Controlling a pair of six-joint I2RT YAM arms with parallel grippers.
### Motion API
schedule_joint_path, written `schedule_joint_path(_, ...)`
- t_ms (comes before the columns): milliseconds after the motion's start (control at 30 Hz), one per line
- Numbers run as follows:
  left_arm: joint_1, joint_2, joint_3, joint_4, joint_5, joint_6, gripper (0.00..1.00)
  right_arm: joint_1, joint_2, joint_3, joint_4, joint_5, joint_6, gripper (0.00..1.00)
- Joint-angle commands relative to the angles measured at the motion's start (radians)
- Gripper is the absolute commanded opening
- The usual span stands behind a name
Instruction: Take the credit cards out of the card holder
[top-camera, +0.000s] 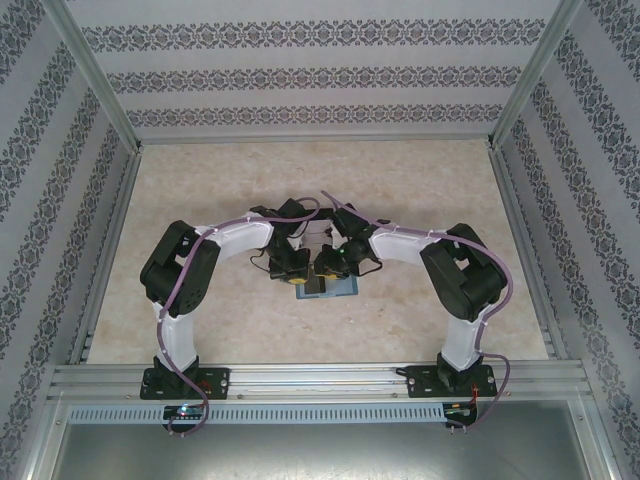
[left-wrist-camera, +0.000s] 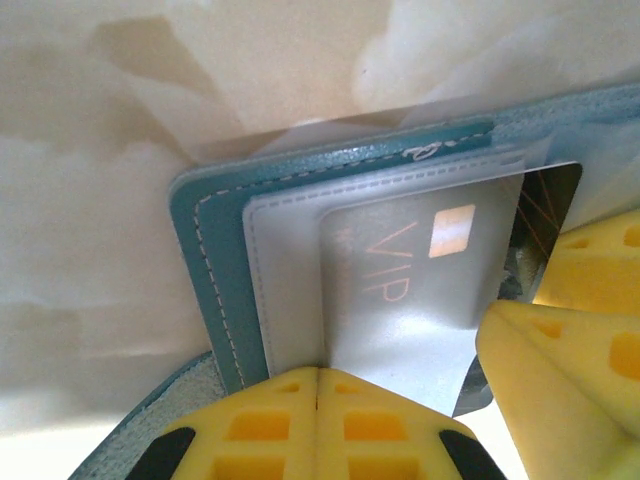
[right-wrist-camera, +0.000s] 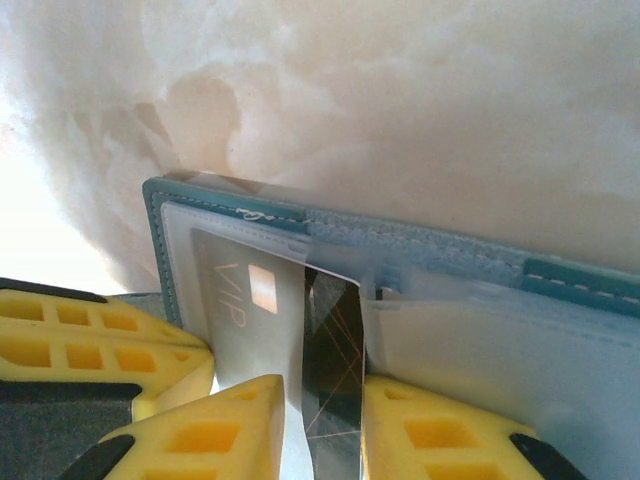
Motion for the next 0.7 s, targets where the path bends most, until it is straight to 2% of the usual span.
schedule_joint_path(0,-0.010,0.093,-0.041,-0.053,-0.066,0.014,0.00,-0.015,-0.015,-0.066,0.116,-0.091,0.055,0.26)
schedule_joint_path(267,-0.010,0.091,-0.037,-0.063,-0.073,0.015,0.00,-0.052,-0.092,-0.179,0.301,-0.185,0.122,0.19)
schedule_joint_path(667,-0.011,0.082,-0.038,-0.069,-0.076,0.013,0.00,-0.066,-0.087,-0.206,0.359,-0.216,0.129,0.05)
